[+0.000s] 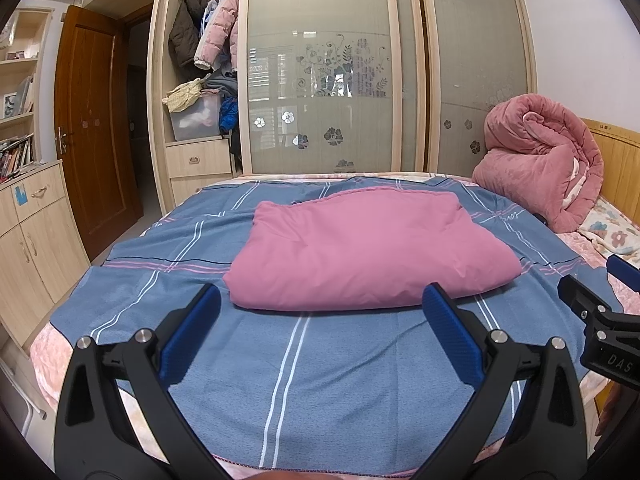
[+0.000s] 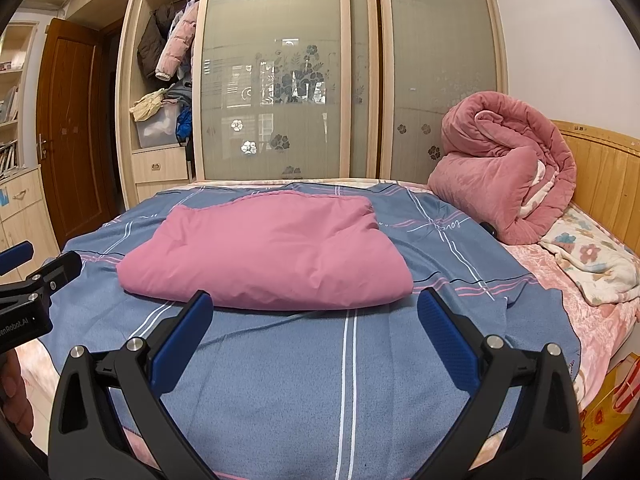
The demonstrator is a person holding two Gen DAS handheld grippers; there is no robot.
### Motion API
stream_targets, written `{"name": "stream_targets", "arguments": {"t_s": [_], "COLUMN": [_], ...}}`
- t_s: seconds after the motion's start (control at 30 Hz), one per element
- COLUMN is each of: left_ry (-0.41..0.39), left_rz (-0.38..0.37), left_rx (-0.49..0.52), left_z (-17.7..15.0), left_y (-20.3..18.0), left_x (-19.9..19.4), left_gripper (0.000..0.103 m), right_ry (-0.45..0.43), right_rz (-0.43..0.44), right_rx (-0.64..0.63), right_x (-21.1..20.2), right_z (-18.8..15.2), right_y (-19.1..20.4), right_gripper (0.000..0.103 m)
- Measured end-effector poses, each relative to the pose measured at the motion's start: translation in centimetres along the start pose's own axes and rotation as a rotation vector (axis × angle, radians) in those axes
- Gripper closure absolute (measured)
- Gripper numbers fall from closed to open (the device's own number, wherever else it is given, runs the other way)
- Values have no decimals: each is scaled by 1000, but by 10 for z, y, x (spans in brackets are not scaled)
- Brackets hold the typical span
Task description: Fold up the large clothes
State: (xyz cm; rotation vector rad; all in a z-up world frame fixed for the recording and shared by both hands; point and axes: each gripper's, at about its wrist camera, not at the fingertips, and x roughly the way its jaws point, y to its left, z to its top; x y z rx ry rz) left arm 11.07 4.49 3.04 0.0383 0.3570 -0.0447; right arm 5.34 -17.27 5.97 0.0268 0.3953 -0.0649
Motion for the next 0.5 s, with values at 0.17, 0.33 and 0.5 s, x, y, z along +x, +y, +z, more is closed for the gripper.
{"name": "stream_targets", "arguments": {"t_s": [0.17,0.33,0.5], "left_ry": [2,15,22], "left_rz": [1,-15,-21], "left_rx": [-5,-10,-18], "left_z": [0,1,0], "left_y": [0,1,4], "left_x": [1,3,4], "left_gripper": [2,2,2], "right_ry": [2,3,6], "right_rz": [1,2,4], "right_rx": [-1,-3,-4], "right_x": [0,1,2], "right_z": [-1,-1,-2], "right_y": [0,0,1], "right_gripper": [1,1,1]}}
